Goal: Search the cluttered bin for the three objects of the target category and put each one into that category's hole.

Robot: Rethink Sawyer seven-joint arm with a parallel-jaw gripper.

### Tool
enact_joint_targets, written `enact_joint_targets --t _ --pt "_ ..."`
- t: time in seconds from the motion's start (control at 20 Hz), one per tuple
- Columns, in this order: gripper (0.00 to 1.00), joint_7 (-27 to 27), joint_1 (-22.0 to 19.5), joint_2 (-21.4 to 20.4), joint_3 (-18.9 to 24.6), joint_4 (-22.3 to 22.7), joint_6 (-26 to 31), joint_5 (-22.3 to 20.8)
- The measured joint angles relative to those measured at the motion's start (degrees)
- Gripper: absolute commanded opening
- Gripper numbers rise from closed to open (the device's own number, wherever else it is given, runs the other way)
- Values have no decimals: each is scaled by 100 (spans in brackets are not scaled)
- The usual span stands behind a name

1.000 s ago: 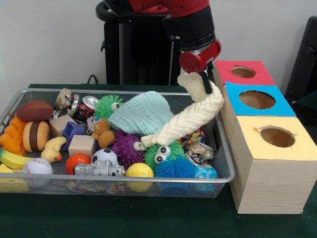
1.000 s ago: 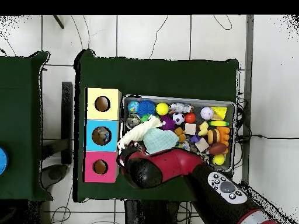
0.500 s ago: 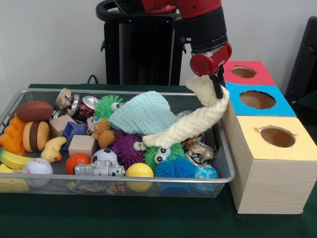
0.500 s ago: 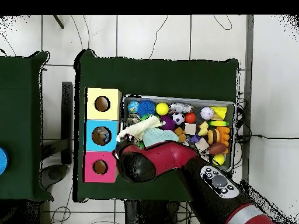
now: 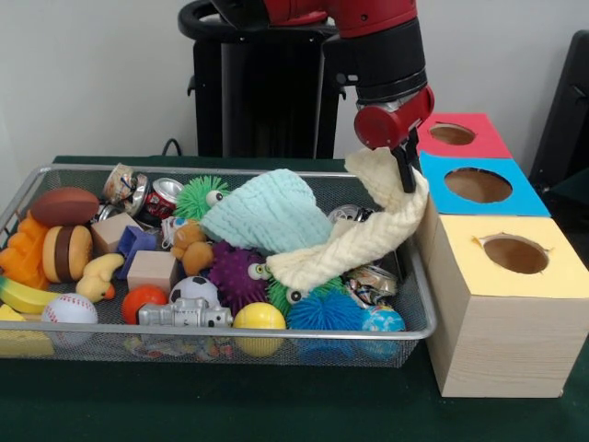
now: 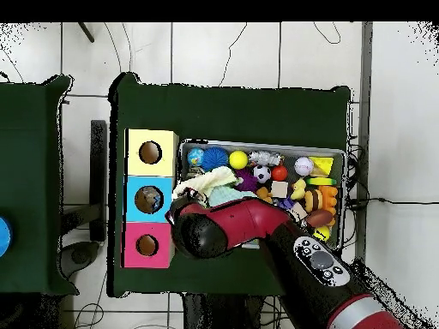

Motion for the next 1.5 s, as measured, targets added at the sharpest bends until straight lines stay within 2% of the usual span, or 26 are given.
enact_joint_targets --t 0.9,1.5 --pt "0 0 18 9 -2 -423 215 -7" --pt "0 0 458 -1 -44 -635 341 -23"
